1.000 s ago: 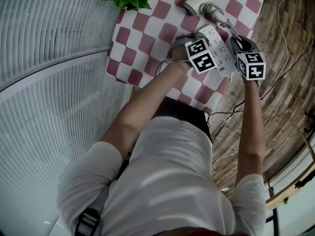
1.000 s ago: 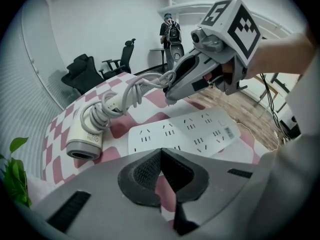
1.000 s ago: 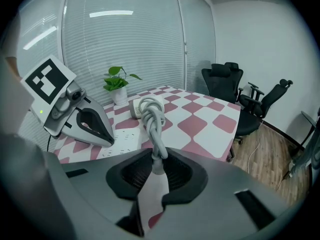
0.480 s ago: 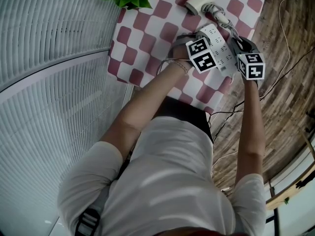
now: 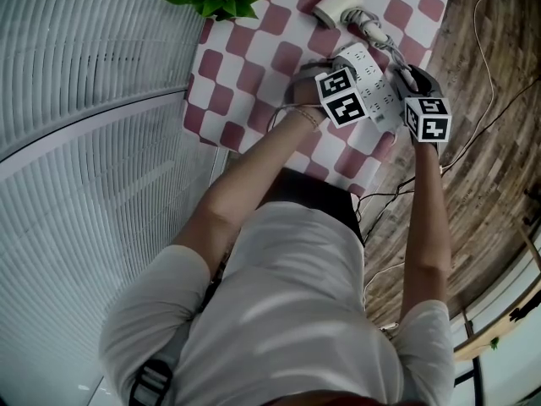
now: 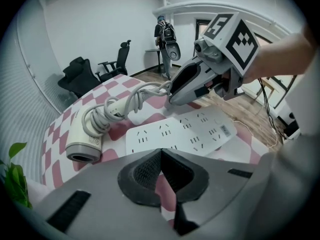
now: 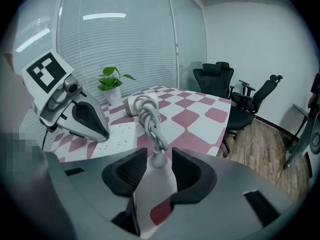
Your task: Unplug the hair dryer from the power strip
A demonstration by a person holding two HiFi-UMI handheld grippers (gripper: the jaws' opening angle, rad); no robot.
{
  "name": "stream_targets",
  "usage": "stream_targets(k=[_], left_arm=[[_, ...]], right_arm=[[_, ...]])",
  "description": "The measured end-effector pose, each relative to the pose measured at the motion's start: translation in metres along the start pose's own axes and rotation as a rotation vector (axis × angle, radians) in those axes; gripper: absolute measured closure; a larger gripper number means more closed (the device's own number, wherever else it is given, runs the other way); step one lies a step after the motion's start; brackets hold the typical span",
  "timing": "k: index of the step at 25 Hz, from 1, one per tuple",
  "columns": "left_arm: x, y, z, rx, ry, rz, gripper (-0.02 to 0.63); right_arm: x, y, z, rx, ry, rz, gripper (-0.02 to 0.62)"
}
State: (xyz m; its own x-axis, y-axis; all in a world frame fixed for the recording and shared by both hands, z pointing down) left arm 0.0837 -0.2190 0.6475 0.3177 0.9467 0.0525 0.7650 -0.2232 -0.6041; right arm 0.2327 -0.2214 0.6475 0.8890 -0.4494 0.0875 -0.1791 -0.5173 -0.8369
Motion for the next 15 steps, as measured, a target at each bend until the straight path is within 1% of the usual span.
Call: stream_targets(k=[6, 8, 12, 15], left_arm=[[0.002, 0.016, 0.017, 0.102, 0.017, 0.061, 0.577], [0.003, 0.022, 0.026, 0.145, 0.007, 0.091, 0.577], [0.009, 0.038, 0.052, 0.289, -0.053, 0.152, 0.577], [0.012, 0.046, 0.076, 0.395, -0.047, 0.191, 0.577]], right_arm=[[-0.002, 0.011, 0.023, 0.027, -0.025, 0.001, 0.443], [-0.003, 0.017, 0.032, 0.044, -0.036, 0.002, 0.443], [-0.009, 0.035, 0.055, 0.112, -0.06, -0.021, 0.444], [-0.023, 0.045, 0.077, 0.173, -0.075, -0.06, 0.445]])
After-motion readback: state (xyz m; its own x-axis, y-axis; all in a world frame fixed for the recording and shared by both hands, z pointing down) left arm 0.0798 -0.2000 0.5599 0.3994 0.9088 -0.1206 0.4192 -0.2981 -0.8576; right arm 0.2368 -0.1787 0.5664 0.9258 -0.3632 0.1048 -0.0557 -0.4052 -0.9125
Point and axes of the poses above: the fingertips, and each gripper's own axes: z backward along the fingers, x to its right, y out of its top, the point moved 6 cm from there along z, backward along the fingers, and after that the axes turned 11 degrees about x, right-handed, at the moved point
